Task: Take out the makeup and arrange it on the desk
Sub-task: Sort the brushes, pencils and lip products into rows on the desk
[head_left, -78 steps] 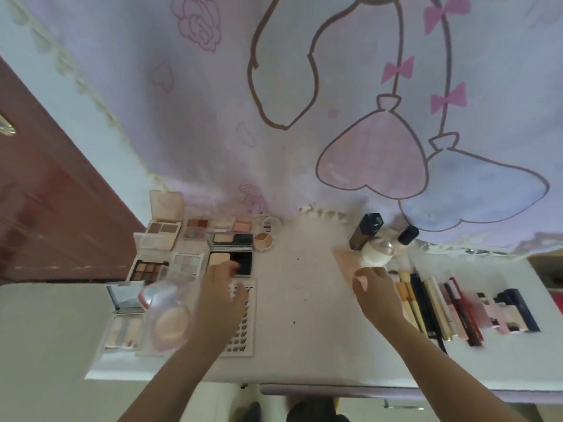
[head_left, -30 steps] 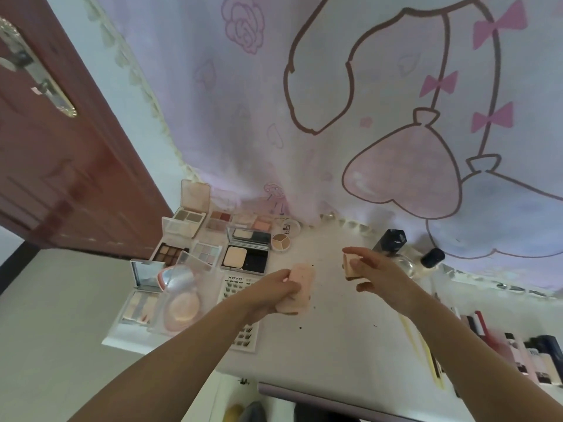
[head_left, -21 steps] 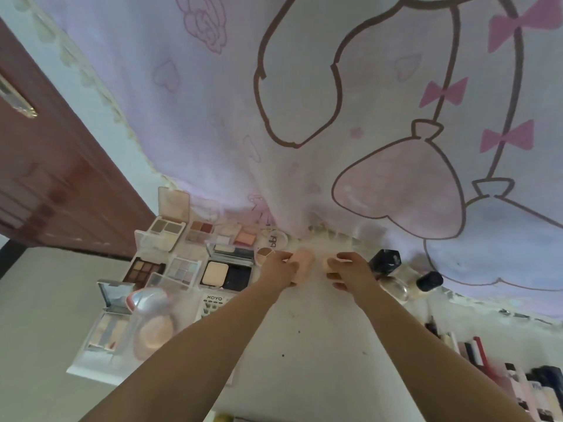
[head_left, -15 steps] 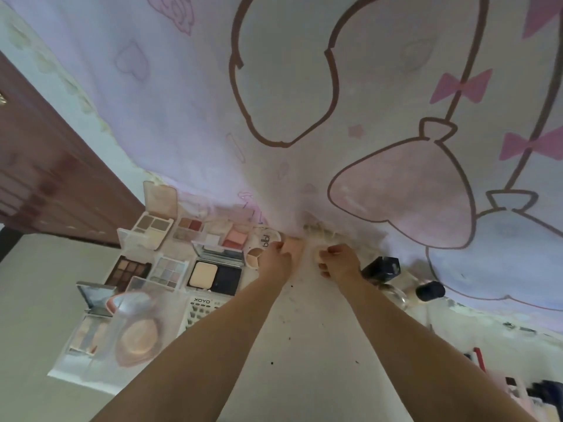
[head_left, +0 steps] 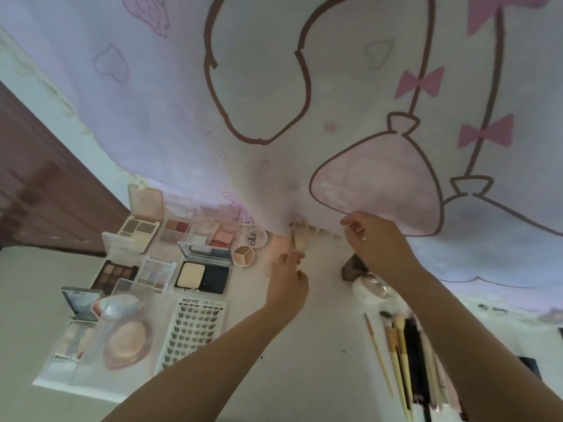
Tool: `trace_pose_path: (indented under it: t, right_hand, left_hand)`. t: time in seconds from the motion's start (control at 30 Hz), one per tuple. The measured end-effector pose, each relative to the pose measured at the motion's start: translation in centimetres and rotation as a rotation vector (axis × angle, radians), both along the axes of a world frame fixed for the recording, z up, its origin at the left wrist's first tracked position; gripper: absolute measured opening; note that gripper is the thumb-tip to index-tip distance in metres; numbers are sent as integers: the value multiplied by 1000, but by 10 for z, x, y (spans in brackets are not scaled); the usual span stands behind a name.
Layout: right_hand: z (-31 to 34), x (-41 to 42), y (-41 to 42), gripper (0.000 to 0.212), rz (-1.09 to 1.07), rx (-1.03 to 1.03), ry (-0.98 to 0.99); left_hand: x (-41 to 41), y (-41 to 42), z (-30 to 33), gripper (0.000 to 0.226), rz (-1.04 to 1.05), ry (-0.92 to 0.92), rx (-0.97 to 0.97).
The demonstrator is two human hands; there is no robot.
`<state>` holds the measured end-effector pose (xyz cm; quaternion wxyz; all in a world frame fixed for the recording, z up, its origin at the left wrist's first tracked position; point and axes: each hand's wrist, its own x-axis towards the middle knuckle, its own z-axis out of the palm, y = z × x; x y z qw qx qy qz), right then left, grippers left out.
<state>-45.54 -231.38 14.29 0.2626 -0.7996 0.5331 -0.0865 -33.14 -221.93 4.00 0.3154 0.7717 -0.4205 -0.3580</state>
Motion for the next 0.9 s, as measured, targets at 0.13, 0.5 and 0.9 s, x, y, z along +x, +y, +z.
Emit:
trace_pose_path:
  t: [0.13,0.5,0.9]
  right_hand:
    - [6,-37,-4,30,188,18,355]
    - [-7,-31,1,22,335,-51,258]
    - [69,11,71,26,761,5,560]
  left_hand:
    - [-39,-22,2,45,-330,-8,6]
    - [-37,-34,29,25,-227,179,-80]
    - [37,67,90,25,-600,-175,-96]
